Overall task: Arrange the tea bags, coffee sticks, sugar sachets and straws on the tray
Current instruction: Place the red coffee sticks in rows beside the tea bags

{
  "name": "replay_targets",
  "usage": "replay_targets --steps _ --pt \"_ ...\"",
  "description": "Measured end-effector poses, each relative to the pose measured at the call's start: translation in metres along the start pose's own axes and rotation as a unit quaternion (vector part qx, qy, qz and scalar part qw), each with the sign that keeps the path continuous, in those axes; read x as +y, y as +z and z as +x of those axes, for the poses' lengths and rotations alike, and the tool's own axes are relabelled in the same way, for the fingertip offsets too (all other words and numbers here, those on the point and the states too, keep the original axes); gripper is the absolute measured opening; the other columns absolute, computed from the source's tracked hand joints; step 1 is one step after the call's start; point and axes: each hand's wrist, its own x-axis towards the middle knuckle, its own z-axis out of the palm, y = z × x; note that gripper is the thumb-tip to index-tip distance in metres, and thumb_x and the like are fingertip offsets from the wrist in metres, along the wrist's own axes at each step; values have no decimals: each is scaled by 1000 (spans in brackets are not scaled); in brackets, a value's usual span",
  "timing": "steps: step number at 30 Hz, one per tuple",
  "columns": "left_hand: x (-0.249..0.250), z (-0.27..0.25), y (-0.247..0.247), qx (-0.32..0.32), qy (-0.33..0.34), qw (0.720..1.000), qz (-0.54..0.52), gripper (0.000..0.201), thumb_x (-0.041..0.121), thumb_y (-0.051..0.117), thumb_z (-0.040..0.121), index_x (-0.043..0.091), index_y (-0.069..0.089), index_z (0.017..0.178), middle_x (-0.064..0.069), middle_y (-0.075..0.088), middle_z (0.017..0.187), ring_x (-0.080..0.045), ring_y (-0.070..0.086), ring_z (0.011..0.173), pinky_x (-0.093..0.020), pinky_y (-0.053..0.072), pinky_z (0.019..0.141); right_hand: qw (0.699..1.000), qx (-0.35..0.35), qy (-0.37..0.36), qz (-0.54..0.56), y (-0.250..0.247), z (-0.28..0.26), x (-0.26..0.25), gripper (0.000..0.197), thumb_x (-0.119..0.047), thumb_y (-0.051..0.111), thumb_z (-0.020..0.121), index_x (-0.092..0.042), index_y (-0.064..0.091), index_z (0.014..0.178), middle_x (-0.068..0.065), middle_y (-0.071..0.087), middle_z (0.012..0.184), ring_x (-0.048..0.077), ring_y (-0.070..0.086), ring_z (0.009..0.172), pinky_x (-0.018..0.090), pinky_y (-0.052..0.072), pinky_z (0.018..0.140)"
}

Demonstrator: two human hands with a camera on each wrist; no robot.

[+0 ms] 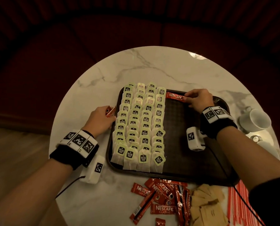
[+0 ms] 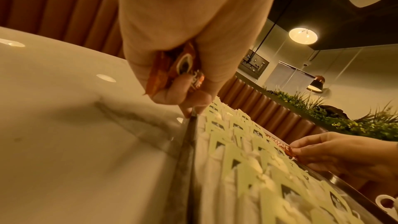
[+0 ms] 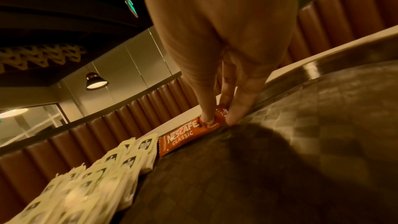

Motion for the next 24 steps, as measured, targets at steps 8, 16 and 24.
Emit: replay_targets --steps 8,16,24 --pt "6 -2 -5 12 -9 999 -30 19 25 58 95 11 60 82 -1 54 66 -17 48 60 -27 35 53 999 40 0 -22 3 -1 -7 32 -21 83 77 -3 69 100 15 70 103 30 67 97 45 53 93" --pt "39 -12 -6 -16 -9 974 -224 26 33 59 94 15 55 76 6 48 52 -8 42 43 -20 35 42 996 84 -18 1 -6 -7 -15 22 -18 76 84 -5 70 101 13 70 106 28 67 99 42 53 94" --pt "71 -30 15 -158 -43 880 -445 27 16 39 99 -1 59 99 -6 59 59 -14 50 48 -22 41 42 968 -139 -163 133 5 -83 -70 21 -30 61 96 -22 61 115 -2 67 100 2 66 75 17 55 67"
